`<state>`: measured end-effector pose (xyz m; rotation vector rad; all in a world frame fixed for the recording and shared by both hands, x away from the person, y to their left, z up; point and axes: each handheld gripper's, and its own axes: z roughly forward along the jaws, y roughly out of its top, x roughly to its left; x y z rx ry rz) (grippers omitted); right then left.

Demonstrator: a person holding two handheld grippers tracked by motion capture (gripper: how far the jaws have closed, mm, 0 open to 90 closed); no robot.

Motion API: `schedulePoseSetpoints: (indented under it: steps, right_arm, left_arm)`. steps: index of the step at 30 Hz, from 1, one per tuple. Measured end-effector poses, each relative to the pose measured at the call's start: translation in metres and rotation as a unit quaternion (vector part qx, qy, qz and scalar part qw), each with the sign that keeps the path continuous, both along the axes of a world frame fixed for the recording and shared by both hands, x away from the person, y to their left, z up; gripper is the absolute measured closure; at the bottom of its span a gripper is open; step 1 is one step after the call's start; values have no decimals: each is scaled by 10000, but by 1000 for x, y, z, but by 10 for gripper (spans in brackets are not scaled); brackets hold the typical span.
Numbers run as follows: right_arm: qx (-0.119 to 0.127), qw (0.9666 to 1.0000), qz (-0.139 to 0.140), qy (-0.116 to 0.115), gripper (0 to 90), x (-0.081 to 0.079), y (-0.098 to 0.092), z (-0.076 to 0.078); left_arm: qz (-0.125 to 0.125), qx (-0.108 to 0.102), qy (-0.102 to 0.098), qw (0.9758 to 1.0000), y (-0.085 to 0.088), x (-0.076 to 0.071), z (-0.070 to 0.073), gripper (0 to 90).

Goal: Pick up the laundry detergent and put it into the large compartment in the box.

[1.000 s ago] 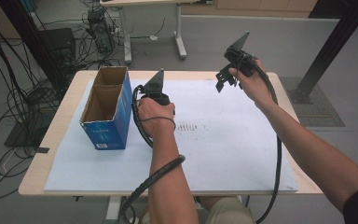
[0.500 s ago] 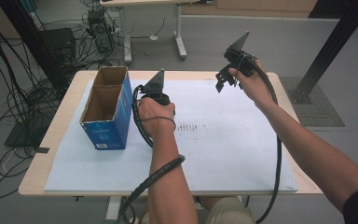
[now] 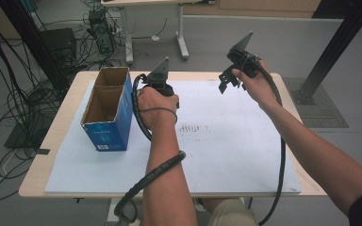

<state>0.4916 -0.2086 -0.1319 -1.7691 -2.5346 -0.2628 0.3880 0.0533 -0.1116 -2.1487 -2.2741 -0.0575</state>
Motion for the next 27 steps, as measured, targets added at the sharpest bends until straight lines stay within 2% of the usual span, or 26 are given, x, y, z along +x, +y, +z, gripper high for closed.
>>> schedulePoseSetpoints:
  steps: [8, 11, 15, 19, 27]
  right_arm:
    - [-25, 10000, -11, -9, 76, -3, -1, 2]
    - [-69, 10000, -38, -42, 76, -4, -1, 3]
    - [-74, 10000, -53, -8, 76, -4, 1, 3]
    - [-69, 10000, -47, 22, 76, -3, 2, 2]
    - [-94, 9998, -75, 125, 76, 1, 3, 0]
  left_arm:
    - [-316, 134, -170, 9993, -4, -3, 60, 376]
    - [-421, 177, -296, 9985, -3, -5, 83, 376]
    - [-594, 202, -338, 9975, -2, -2, 109, 376]
    - [-744, 240, -390, 9962, 1, 1, 130, 376]
    - [-947, 275, -421, 9942, 12, 12, 161, 376]
